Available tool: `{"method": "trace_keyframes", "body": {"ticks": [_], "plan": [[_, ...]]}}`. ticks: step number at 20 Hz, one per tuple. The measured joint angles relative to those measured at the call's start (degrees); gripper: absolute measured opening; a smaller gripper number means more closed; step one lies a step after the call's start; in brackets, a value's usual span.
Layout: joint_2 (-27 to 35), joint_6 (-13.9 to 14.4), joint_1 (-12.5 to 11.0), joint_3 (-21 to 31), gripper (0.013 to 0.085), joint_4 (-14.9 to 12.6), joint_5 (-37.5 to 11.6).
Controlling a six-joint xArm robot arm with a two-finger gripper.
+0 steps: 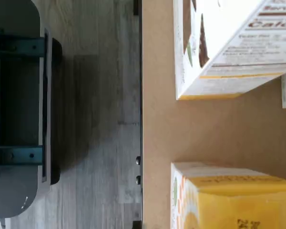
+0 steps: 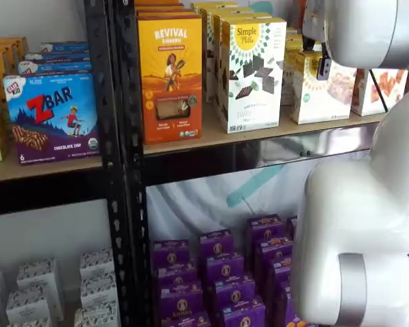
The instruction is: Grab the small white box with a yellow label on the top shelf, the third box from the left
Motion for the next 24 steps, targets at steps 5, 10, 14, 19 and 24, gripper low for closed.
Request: {"method": "trace_keyframes", "body": {"ticks": [5, 10, 14, 19, 24], "plan": [[0.0, 0.0, -0.1, 0.1, 0.057, 0.3, -0.2], [0.1, 0.0, -0.1, -0.1, 0.045, 0.4, -0.1], [0.2, -0.1, -0.1, -0.2, 0.045, 0.3, 0.0], [0.1, -0.3, -0.4, -0.1, 0.037, 0.6, 0.0], [0.0, -0.5, -0.6, -0.1, 0.033, 0.7, 0.1]]}}
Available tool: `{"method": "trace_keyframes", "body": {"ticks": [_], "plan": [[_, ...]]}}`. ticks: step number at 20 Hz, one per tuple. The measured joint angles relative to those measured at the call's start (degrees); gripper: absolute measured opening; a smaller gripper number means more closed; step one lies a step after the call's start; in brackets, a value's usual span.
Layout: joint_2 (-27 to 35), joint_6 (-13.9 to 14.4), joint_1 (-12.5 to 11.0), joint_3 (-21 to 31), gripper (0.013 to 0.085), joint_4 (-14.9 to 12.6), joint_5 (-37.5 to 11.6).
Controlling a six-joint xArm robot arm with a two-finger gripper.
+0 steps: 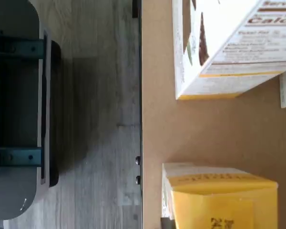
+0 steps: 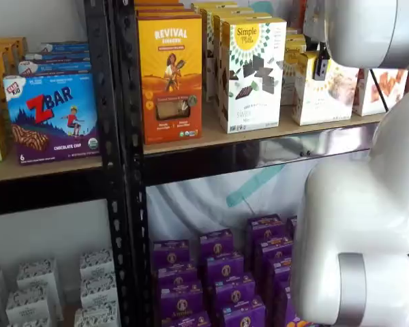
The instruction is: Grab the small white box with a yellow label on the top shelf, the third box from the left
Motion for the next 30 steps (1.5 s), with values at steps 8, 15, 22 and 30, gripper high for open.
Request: {"method": "trace_keyframes", "body": {"ticks": [8, 15, 22, 30], "plan": [[0.1, -0.3, -0.4, -0.4, 0.033, 0.3, 0.9], [-0.8, -0.5, -0.8, -0.4, 0.029, 1.0, 3.0], [-6.2, -1.0, -1.8, 4.3, 0.029, 2.7, 3.2], [-13.0, -1.8, -2.8, 10.0, 0.029, 2.7, 5.1]]}}
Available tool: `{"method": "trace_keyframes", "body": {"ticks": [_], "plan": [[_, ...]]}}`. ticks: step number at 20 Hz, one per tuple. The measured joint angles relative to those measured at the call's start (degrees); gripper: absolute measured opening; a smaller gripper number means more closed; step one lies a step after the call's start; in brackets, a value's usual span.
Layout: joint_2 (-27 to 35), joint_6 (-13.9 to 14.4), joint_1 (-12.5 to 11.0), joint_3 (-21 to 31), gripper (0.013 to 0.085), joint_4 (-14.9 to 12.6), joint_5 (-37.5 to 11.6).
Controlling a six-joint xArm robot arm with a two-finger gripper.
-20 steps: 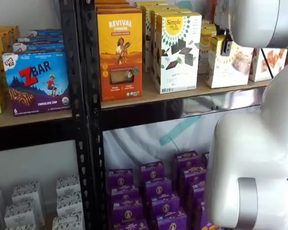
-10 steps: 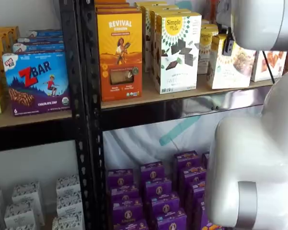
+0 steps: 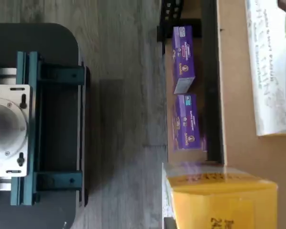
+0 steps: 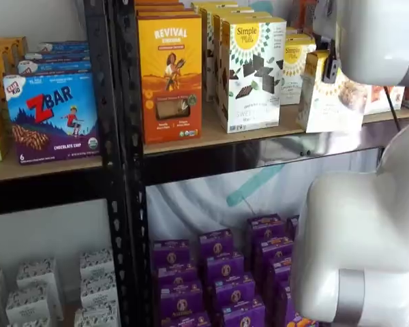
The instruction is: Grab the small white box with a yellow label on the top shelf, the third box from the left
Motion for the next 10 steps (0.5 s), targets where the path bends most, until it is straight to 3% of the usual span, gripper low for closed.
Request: {"method": "trace_keyframes", "body": {"ticks": [10], "plan": [[-6.1, -0.7, -1.1, 4.7, 0.029, 0.5, 2.0]]}}
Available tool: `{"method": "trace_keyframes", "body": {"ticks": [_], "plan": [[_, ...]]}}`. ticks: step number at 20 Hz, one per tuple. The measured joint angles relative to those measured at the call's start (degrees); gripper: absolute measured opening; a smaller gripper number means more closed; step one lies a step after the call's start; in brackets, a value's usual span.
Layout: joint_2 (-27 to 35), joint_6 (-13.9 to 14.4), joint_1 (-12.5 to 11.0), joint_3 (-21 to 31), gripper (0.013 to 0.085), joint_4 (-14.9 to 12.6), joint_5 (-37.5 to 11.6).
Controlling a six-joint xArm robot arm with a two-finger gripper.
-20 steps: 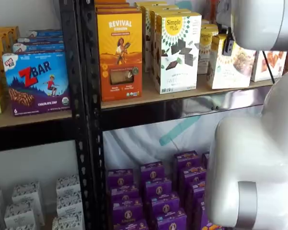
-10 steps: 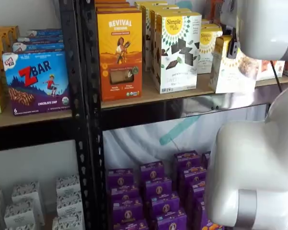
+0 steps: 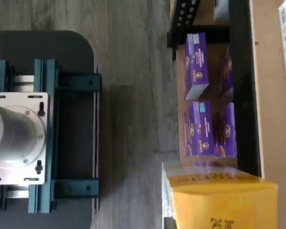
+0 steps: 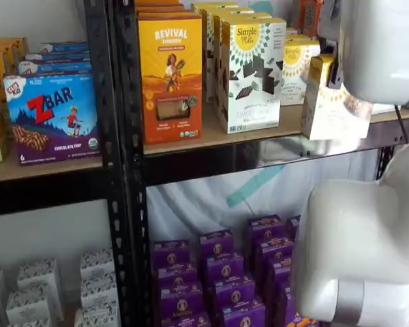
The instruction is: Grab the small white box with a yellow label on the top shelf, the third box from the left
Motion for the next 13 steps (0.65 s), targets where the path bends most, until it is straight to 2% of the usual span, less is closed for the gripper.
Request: {"method": "trace_keyframes", "body": {"ticks": [7, 13], "plan": [[-2.7, 0.6, 0.4, 1.6, 0.029, 0.1, 1.9], [-3.6, 1.7, 1.9, 2.3, 0.029, -0.9, 3.3]]}}
